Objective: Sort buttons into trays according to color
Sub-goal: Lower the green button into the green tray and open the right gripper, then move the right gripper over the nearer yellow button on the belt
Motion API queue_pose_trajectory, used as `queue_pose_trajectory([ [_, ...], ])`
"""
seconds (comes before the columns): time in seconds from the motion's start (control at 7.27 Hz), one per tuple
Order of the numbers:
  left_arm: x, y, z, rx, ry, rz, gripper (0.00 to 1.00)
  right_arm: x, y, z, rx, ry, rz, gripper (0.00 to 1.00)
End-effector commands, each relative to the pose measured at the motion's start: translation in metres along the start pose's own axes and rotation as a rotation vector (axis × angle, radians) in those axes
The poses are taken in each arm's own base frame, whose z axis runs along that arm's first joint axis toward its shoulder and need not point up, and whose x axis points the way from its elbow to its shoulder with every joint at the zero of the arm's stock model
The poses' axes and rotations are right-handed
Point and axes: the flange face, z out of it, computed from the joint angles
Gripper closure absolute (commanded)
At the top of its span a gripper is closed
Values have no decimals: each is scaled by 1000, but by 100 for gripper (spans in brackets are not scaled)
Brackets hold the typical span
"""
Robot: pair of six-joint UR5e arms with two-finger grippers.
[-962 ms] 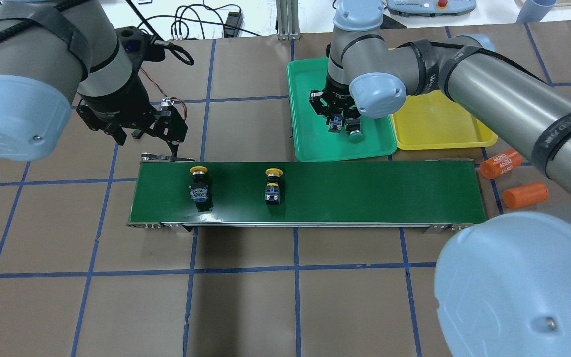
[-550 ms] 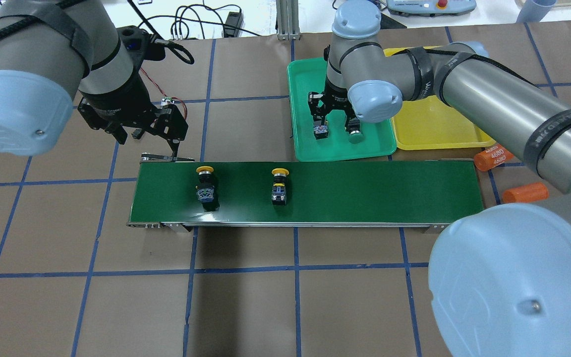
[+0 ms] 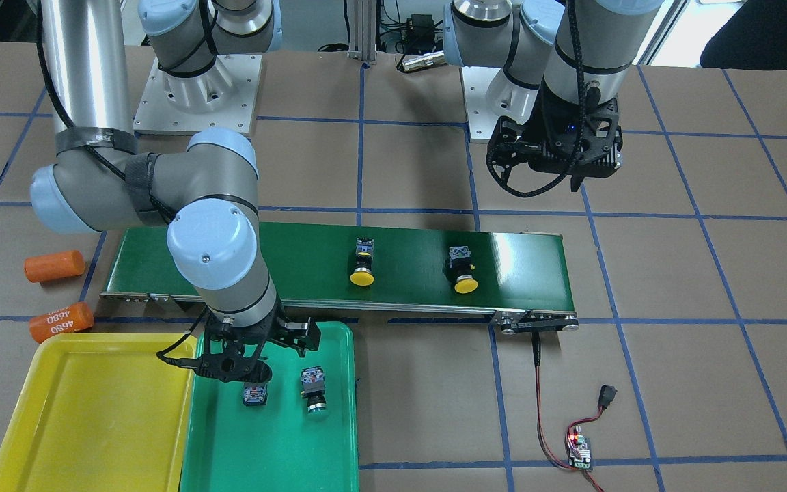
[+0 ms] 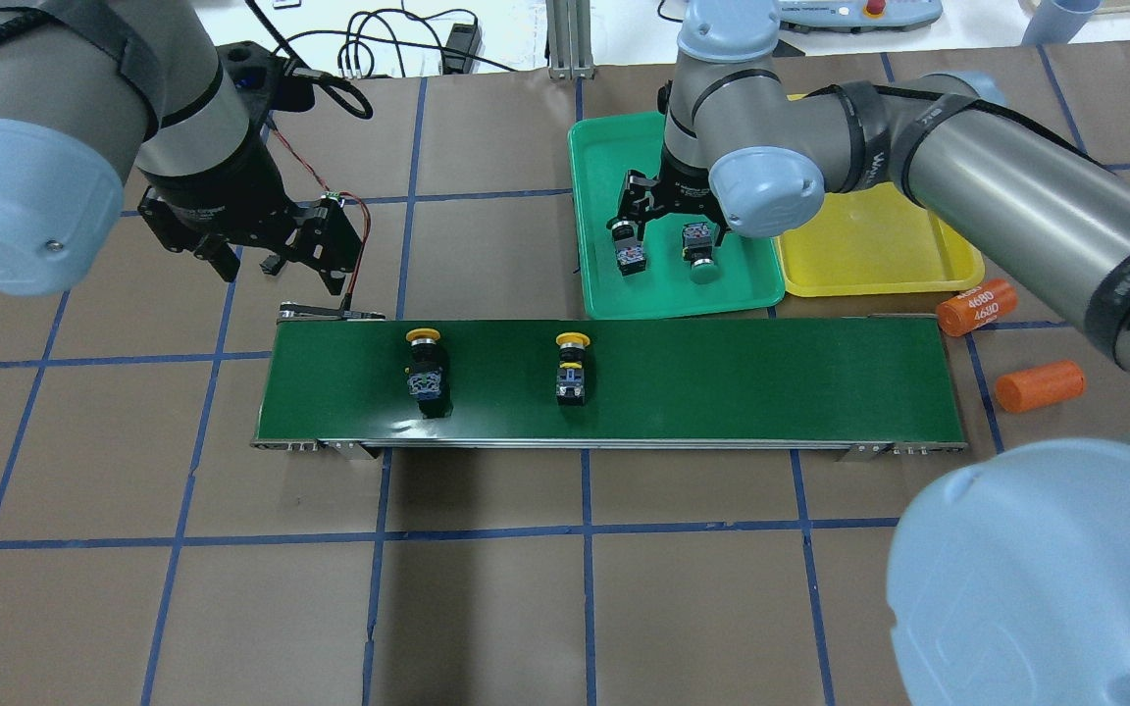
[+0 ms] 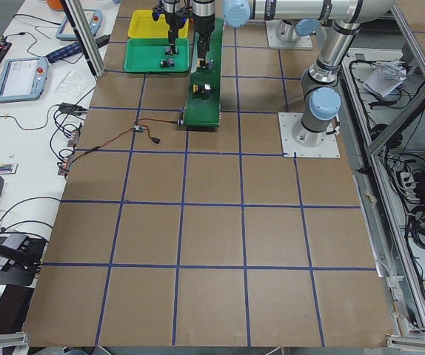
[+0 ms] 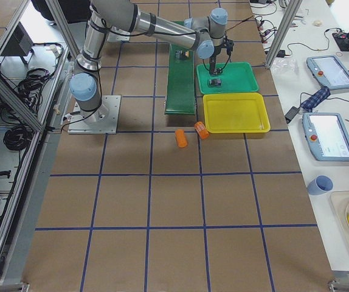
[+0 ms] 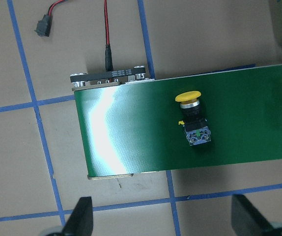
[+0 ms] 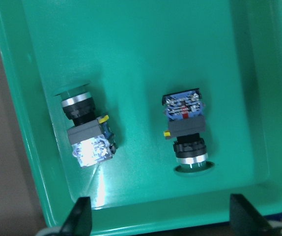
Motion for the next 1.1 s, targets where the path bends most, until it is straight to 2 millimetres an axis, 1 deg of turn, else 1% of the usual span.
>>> queue_pose_trajectory([
  [0.0,1,3,4,-3,5,0,0,27,32,-29,-3,-2,29,0],
  [0.14,1,3,3,0,6,0,0,44,44,-39,-5,0,49,0],
  [0.28,2,3,3,0,4,2,0,51,52,-44,-31,7,59,0],
  [0.41,2,4,2,2,4,2,0,57,68,-70,-57,10,65,0],
  [0.55,2,4,2,2,3,2,0,59,81,-94,-50,9,60,0],
  [0.69,1,2,2,0,1,0,0,60,96,-107,-82,5,66,0],
  [0.83,1,3,-6,10,-1,1,0,62,100,-108,-105,13,64,0],
  [0.96,1,1,-6,12,0,1,0,58,109,-126,-71,14,55,0],
])
